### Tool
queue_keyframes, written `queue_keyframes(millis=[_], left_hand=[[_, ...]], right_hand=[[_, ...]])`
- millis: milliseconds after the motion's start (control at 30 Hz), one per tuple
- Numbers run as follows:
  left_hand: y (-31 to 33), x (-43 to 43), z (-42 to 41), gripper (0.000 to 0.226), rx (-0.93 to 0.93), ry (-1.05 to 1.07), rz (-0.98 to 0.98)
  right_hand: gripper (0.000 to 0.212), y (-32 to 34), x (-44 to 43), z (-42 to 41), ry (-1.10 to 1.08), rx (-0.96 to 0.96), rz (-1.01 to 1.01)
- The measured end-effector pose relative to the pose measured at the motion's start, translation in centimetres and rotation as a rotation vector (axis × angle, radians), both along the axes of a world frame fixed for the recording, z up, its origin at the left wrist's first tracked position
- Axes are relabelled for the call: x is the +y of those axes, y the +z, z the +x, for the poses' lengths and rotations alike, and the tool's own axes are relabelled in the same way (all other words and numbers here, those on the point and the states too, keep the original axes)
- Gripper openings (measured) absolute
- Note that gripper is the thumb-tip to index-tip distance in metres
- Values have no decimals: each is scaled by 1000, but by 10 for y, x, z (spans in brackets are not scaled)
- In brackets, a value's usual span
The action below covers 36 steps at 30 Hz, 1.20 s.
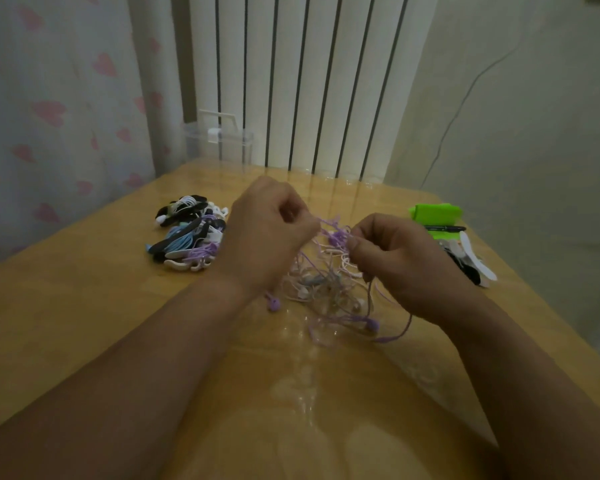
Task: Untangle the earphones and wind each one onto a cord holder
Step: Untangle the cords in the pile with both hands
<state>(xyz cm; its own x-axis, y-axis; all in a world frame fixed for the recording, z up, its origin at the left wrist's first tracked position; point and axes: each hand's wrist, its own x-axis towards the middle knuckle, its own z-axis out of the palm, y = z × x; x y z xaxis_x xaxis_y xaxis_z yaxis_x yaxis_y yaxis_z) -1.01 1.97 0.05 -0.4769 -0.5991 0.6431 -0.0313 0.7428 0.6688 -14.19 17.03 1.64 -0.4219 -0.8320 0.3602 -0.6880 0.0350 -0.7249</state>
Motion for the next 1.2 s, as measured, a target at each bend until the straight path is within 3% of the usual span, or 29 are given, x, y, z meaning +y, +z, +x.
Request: queue_keyframes(millis=[67, 167, 267, 333, 433, 567, 667, 767, 833, 900, 1000, 1100, 1200], left_hand=[[2, -7, -1, 10, 82, -137, 317], [5, 4, -4, 18, 170, -394, 770], [8, 12, -3, 22, 178, -654, 992], [8, 15, 0, 24, 76, -744, 876], [4, 18, 0, 12, -163, -623, 499], [1, 17, -2, 14, -104, -451, 333], [4, 9, -3, 17, 78, -382, 422], [9, 5, -4, 24, 322, -553, 746], [11, 5, -4, 26, 379, -608, 881], [10, 6, -4, 26, 349, -577, 865], [12, 3, -3, 20, 245, -459, 747], [14, 1, 4, 13, 74, -529, 680], [13, 4, 9, 19, -206, -634, 518]], right_hand=[[19, 1, 0, -6, 1, -99, -83], [9, -2, -3, -13, 63, -400, -212], [23, -7, -7, -11, 149, -704, -244], [27, -6, -8, -9, 169, -910, -308], [20, -1, -10, -8, 187, -1114, -416], [21, 1, -10, -6, 234, -1218, -434], [23, 3, -8, -5, 244, -1093, -319], [3, 5, 0, -7, 215, -764, -76], [11, 5, 4, -9, 224, -541, 70], [15, 7, 5, -9, 195, -427, 32], [11, 10, 5, -9, 249, -616, -200], [11, 8, 0, -9, 351, -842, -362], [8, 11, 3, -9, 334, -843, -363]])
